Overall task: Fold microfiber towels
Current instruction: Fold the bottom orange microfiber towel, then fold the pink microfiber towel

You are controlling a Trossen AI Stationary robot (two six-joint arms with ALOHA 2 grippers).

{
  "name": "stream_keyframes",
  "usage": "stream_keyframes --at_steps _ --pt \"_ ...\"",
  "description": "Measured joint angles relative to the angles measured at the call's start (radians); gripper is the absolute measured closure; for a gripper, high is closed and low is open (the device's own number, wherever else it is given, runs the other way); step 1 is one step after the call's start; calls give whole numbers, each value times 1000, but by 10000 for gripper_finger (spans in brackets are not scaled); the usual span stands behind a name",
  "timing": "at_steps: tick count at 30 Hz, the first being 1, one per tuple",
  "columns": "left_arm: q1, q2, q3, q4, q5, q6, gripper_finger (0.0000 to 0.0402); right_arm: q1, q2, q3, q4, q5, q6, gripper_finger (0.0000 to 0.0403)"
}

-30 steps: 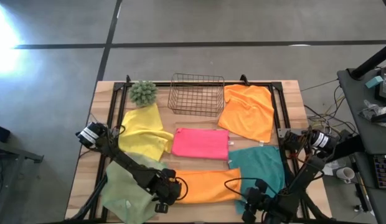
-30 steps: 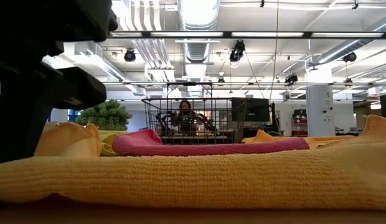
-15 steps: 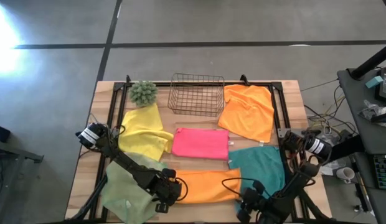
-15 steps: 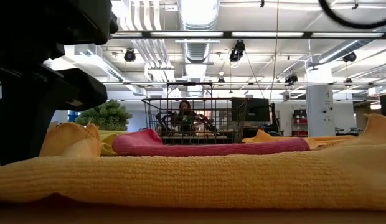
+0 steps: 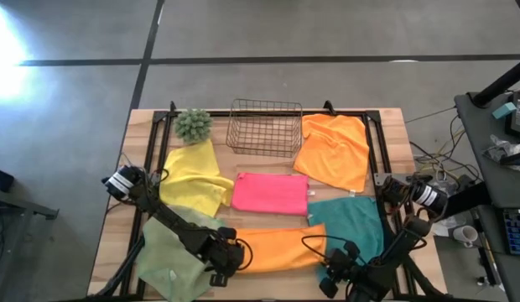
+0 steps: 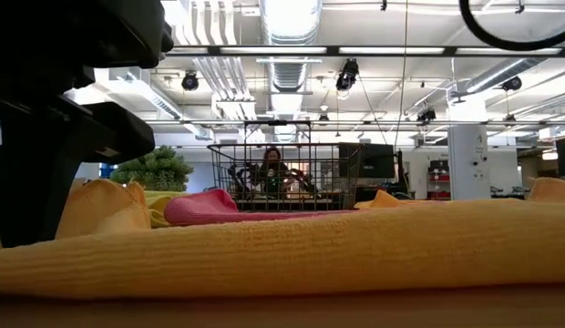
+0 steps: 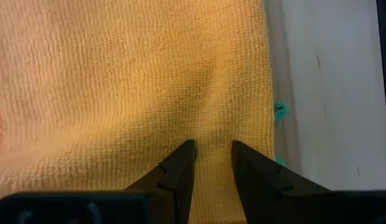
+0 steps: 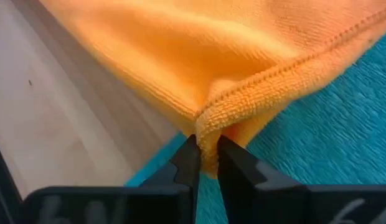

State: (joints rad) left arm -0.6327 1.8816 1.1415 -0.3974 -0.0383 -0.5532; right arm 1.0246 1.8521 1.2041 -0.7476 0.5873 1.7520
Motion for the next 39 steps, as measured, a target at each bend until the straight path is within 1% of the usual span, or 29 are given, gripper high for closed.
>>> stream_keyframes --at_steps 6,11,14,18,21,23,29,33,35,39 --pt "0 -2 -33 11 -2 -18 307 11 -29 0 -43 -23 -9 363" --pt "0 -2 -37 5 -3 -18 307 18 -42 0 -84 -110 -32 363" --pt "0 -2 -38 4 -3 -18 307 24 -44 0 -123 -132 6 362" --pt "0 -1 -31 -2 -3 -19 307 31 -46 12 -105 -99 63 362" --pt "0 0 -24 -7 -3 -20 307 41 -46 66 -50 -63 -24 364" --pt "2 0 -24 -7 -2 -20 307 42 -48 100 -58 -47 -85 364" --pt "11 -11 -23 -3 5 -21 307 -14 -48 167 -132 12 -205 364" --pt "16 -38 -21 -35 -46 -21 307 -51 -51 186 -177 19 -281 364" --pt "19 -64 -22 -58 -57 -22 307 -57 -65 190 -210 38 -298 364" --pt "20 -121 -22 -114 -73 -53 305 -56 -122 189 -309 124 -279 364"
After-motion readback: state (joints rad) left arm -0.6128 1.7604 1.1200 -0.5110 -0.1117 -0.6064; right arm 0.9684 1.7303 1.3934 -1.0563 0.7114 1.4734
